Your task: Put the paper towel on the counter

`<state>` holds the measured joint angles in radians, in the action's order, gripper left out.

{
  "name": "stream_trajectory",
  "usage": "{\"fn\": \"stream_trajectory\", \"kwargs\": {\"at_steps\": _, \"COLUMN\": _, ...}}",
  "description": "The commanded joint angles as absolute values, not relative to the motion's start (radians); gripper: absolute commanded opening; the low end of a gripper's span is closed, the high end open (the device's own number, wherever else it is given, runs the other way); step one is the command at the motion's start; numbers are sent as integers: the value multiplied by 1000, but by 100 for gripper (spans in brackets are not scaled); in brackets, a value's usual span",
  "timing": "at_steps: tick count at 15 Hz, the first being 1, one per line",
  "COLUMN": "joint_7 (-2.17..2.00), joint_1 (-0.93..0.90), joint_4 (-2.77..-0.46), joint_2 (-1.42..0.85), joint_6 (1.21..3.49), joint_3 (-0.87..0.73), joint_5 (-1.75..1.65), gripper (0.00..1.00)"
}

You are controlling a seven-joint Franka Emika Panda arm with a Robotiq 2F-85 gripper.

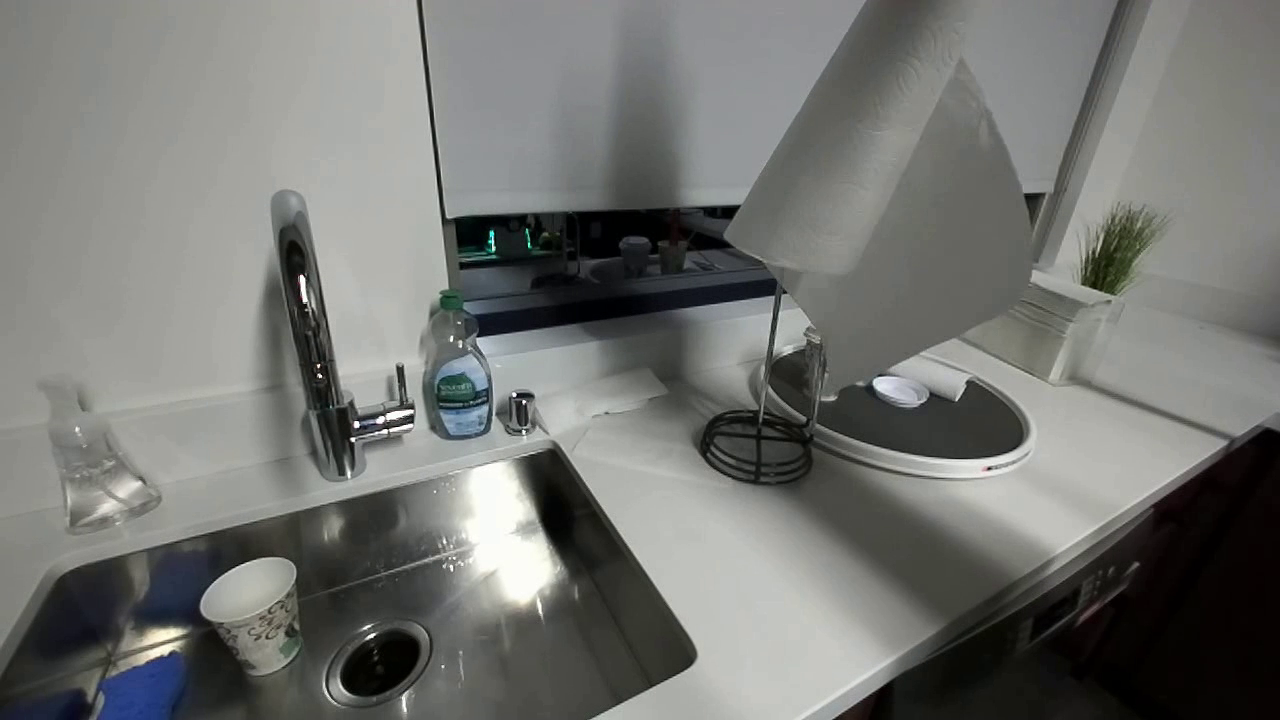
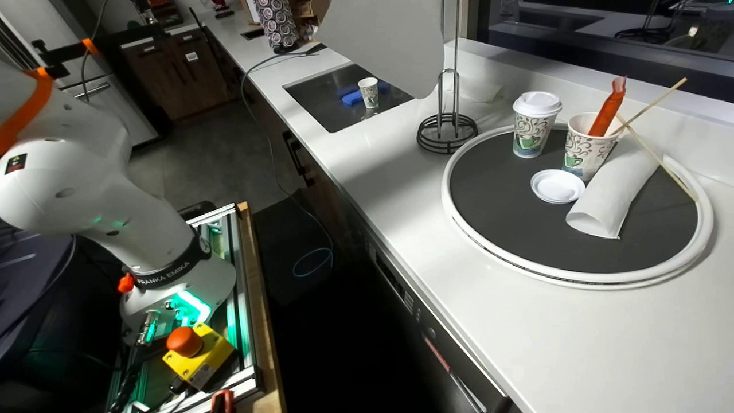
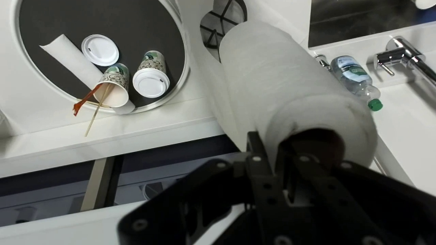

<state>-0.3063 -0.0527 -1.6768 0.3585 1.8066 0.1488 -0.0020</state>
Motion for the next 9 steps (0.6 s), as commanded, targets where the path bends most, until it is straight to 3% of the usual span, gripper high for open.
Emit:
{"fn": "stream_trajectory", "kwargs": {"at_steps": 1, "joint_7": -339, "joint_1": -41, "joint_4": -1630, "joint_2": 352, "joint_6": 1834, "joint_3": 139, "joint_5": 16, "gripper": 3}}
{"fn": "stream_trajectory", "kwargs": {"at_steps": 9, "joint_7": -401, "joint_1": 47, "joint_4": -1445, "joint_2": 330, "joint_6": 1919, "joint_3": 95, "joint_5": -49, "gripper": 3}}
